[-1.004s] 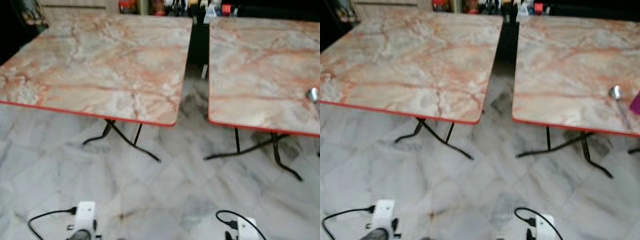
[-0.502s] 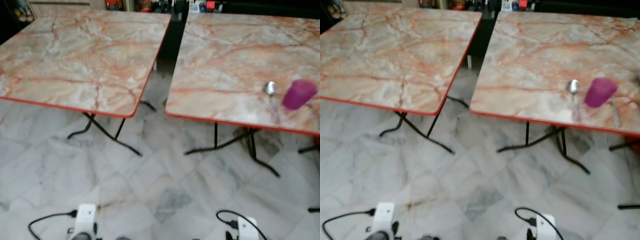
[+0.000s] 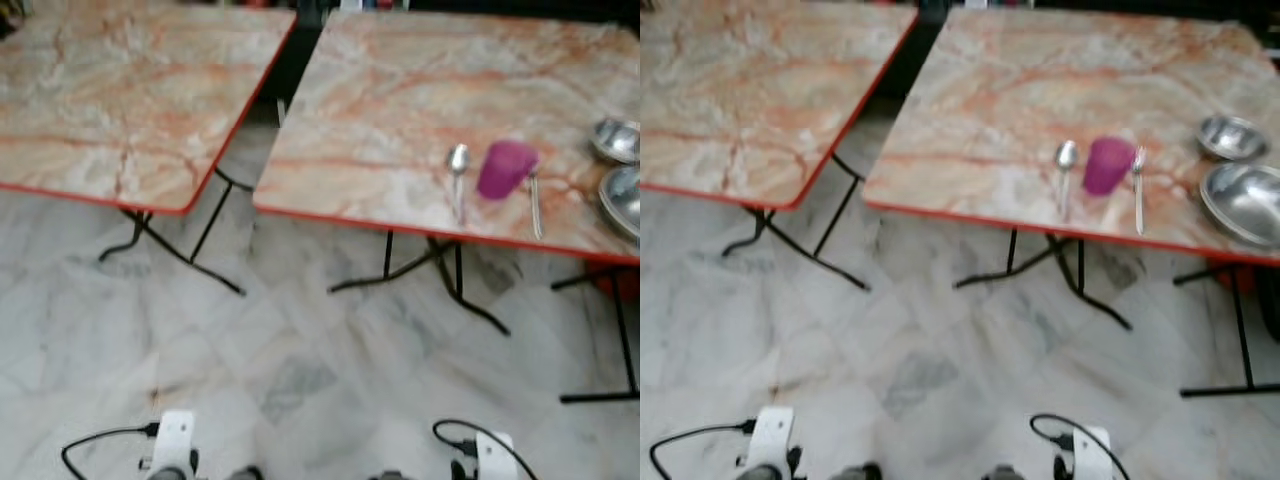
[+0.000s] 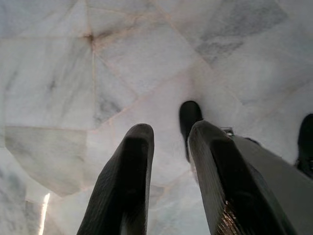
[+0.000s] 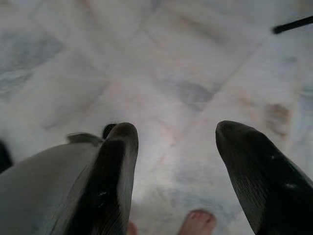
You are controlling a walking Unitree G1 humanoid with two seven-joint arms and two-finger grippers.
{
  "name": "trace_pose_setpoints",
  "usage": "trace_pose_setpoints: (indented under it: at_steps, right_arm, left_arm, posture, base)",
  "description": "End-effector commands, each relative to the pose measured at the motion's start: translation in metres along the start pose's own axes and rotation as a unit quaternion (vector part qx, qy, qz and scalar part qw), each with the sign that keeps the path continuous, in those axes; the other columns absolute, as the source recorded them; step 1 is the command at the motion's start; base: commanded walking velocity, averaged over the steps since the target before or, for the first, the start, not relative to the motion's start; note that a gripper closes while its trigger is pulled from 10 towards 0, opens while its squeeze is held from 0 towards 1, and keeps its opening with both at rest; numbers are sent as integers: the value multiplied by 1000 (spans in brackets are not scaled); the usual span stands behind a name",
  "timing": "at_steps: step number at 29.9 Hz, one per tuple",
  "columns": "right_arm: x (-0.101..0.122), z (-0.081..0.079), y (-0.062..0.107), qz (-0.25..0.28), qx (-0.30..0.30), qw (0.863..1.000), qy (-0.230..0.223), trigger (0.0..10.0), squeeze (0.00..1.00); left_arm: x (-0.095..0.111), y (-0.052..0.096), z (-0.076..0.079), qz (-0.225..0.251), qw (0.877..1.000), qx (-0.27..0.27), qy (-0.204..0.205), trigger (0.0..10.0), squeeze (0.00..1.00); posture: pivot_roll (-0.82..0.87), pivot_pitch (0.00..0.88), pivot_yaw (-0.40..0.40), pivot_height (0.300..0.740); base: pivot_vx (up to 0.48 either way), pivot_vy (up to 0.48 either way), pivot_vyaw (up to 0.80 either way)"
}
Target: Setting the table
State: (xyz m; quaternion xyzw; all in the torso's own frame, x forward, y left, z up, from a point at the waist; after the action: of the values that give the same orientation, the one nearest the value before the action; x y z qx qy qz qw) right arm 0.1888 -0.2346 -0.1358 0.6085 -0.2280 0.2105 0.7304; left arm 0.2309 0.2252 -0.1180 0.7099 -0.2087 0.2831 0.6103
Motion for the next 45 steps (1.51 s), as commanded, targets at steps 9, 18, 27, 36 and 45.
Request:
trace_pose_setpoints:
  at_steps: [9,18,27,36,45]
  right_arm:
    - [-9,-9,2,-14,13,1000,-4,10000,0]
    - [-10,-10,2,-17,15,1000,-6,10000,0]
    - [-7,-9,1,-10,17,1000,1,10000,0]
    - [-7,-9,1,-11,18,1000,5,10000,0]
    - [-6,-9,1,-11,20,1000,10,10000,0]
  left_arm:
    - [-8,2,-12,-11,1000,11,4,10000,0]
    - [-7,1,-10,-11,1000,8,1,10000,0]
    - [-8,1,-6,-13,1000,3,3,10000,0]
    - [-10,2,-3,-13,1000,2,5,10000,0]
    - [-3,1,-2,5,1000,3,2,10000,0]
  posture:
    - [-37,153,4,740]
    - [-40,149,3,740]
    - [-42,144,-6,740]
    - [-44,153,-12,740]
    - [-43,157,-15,740]
  base:
    - [247,0,0]
    - [341,0,-365]
    - [346,0,-84]
    - [350,0,0]
    - [0,0,0]
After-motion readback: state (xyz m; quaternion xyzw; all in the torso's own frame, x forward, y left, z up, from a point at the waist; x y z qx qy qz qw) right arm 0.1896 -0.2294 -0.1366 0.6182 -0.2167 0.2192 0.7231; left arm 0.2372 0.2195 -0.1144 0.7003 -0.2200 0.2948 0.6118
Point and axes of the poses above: a point about 5 cm out from each wrist's last joint towards the gripper, its own y axis pointing back from the gripper into the wrist, its own x axis along the axis of the wrist's last joint, z = x × y, the point moved 6 cm from there along -y, pointing out of the wrist towards the gripper, and after that the axes turned 6 degrees about y, right-handed, at the moved point
